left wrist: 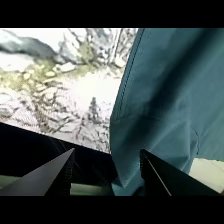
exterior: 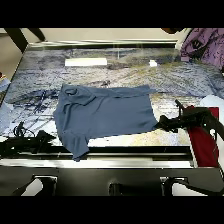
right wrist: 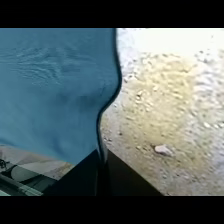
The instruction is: Fold the clothes and pants, and hang the long-sleeved shirts on hangers.
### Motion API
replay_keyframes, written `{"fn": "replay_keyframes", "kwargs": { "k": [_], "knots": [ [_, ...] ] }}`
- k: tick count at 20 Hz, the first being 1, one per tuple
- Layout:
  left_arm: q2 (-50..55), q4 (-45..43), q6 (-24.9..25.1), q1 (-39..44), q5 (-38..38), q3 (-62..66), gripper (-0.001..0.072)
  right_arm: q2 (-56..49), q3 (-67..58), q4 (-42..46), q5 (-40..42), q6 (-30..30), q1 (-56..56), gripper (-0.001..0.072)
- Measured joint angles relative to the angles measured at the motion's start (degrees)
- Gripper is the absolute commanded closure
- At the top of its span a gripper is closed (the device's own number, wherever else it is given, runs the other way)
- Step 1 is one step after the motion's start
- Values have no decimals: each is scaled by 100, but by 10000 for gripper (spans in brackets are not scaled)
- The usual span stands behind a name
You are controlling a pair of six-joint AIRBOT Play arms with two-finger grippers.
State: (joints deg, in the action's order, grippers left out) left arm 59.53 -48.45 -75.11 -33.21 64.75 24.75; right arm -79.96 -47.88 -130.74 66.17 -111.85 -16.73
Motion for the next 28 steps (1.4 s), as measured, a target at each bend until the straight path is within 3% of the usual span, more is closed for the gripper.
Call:
{"fn": "replay_keyframes", "kwargs": {
  "k": [6, 7, 9, 10, 16, 19, 23, 28],
  "knots": [
    [315, 411, 63, 516, -715, -92, 255, 376, 0, -28, 146, 44, 0, 681],
    [407, 485, 63, 614, -817, -94, 328, 426, 0, -31, 181, 46, 0, 681],
    [599, 551, 68, 776, -1060, -92, 624, 509, 0, -37, 258, 63, 0, 681],
    [678, 555, 74, 839, -1167, -96, 686, 544, 0, -39, 304, 87, 0, 681],
    [868, 442, 66, 994, -1228, 442, 690, 898, -79, -243, 363, 153, 149, 683],
    [863, 549, -57, 1043, -726, 1506, 690, 1060, -688, -358, 155, 201, 551, 683],
    [859, 404, -411, 1073, -186, 3923, 690, 1130, -2581, -181, -240, 584, 940, 683],
    [776, -531, -1034, 1078, 518, 7617, 690, 1281, -5589, 461, -118, 1158, 1058, 682]
  ]
}}
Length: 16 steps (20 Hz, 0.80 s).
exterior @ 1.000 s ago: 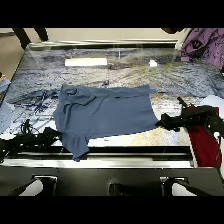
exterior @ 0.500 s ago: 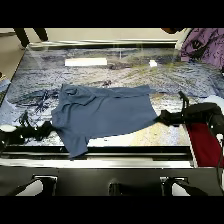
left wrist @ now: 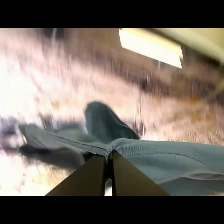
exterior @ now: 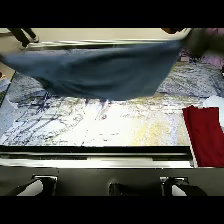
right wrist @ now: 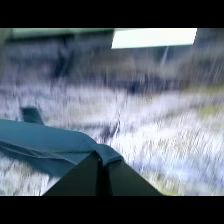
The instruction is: Fold the clothes and pants, and hang the long-sleeved shirts on hangers.
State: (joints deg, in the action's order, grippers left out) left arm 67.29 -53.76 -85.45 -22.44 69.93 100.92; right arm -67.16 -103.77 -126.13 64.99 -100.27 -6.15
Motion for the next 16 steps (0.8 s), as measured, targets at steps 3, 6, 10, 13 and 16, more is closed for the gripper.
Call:
{"fn": "replay_keyframes", "kwargs": {
  "k": [3, 6, 10, 13, 16],
  "knots": [
    [-450, -710, -348, 0, 267, 1303, 690, 498, -1093, 391, 157, 273, 20, 683],
    [-1217, -1456, -699, 0, 380, 1539, 691, 1196, -1486, 776, 258, 634, 24, 683],
    [-2044, -2173, -1012, 2, 439, 1305, 690, 1825, -1659, 1294, 302, 1106, 24, 683],
    [-2105, -2376, -1056, 2, 487, 1220, 691, 1757, -1681, 1554, 476, 1429, 26, 682],
    [-1552, -2256, -765, 11, 850, 1182, 690, 1174, -1574, 1650, 957, 1834, 26, 682]
  ]
}}
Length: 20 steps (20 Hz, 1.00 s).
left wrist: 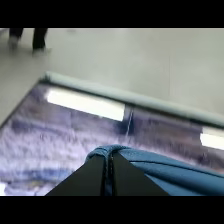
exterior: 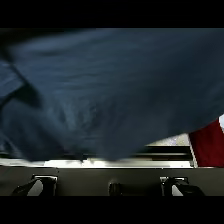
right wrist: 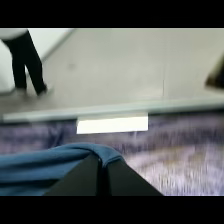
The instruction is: Fold the clothes and pants, and hang the long-sleeved shirts on hangers.
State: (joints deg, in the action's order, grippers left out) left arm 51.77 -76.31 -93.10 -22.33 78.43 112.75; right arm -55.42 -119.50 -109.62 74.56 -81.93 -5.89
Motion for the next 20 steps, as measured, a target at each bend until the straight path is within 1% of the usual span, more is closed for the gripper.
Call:
{"fn": "replay_keyframes", "kwargs": {
  "k": [2, 4, 7, 10, 13, 17, 20],
  "knots": [
    [680, 138, 234, 76, 402, -11, 690, -599, 210, 37, 361, 151, 2, 682],
    [1510, 179, 433, 251, 651, -17, 690, -1311, 446, 57, 612, 192, 4, 682],
    [2964, 31, 586, 673, 662, -22, 690, -2507, 678, 83, 730, 144, 4, 682],
    [4334, -249, 658, 1139, 223, -7, 690, -3641, 765, 107, 498, 76, 4, 682],
    [5348, -428, 684, 1502, -424, 76, 690, -4468, 796, 103, -33, 35, 4, 682],
    [5904, -505, 702, 1725, -1456, 146, 690, -4975, 804, 98, -728, 11, 2, 682],
    [6030, -525, 704, 1764, -1751, 160, 689, -5093, 804, 81, -859, -9, 2, 682]
  ]
}}
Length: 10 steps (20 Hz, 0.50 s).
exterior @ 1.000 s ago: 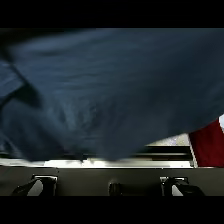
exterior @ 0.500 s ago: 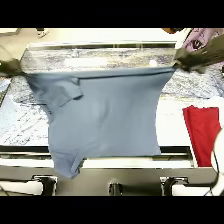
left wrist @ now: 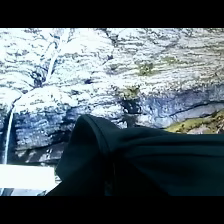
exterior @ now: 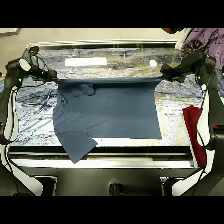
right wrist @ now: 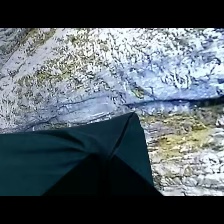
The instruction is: Fold the clothes and pants, and hang the long-sleeved shirts on hangers.
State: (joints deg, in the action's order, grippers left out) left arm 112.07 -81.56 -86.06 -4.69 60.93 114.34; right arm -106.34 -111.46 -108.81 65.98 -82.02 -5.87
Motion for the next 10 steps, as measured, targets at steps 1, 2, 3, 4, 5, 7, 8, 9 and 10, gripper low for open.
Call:
{"fn": "replay_keyframes", "kwargs": {
  "k": [1, 2, 3, 4, 5, 7, 8, 9, 10],
  "knots": [
    [20, -2, 2, -2, 2, 2, 689, -17, 0, 0, 33, 0, 0, 682],
    [35, -7, 4, -9, 76, 4, 689, -31, 0, 2, 129, 0, 0, 682],
    [46, -7, 9, -17, 208, 4, 689, -46, 0, 4, 262, 0, 0, 682],
    [57, -13, 11, -28, 382, 4, 689, -59, 2, 44, 417, 0, 0, 682],
    [63, -17, 11, -35, 568, 4, 689, -76, 7, 90, 568, 2, 0, 682],
    [72, -17, 13, -48, 946, -20, 689, -136, 59, 197, 898, 2, 0, 682],
    [79, -17, 13, -48, 1132, -50, 690, -173, 87, 225, 1051, 7, 0, 682],
    [83, -20, 13, -48, 1307, -90, 689, -225, 114, 256, 1198, 9, 2, 681],
    [90, -20, 13, -44, 1440, -127, 689, -284, 136, 258, 1340, 24, 4, 681]
  ]
}}
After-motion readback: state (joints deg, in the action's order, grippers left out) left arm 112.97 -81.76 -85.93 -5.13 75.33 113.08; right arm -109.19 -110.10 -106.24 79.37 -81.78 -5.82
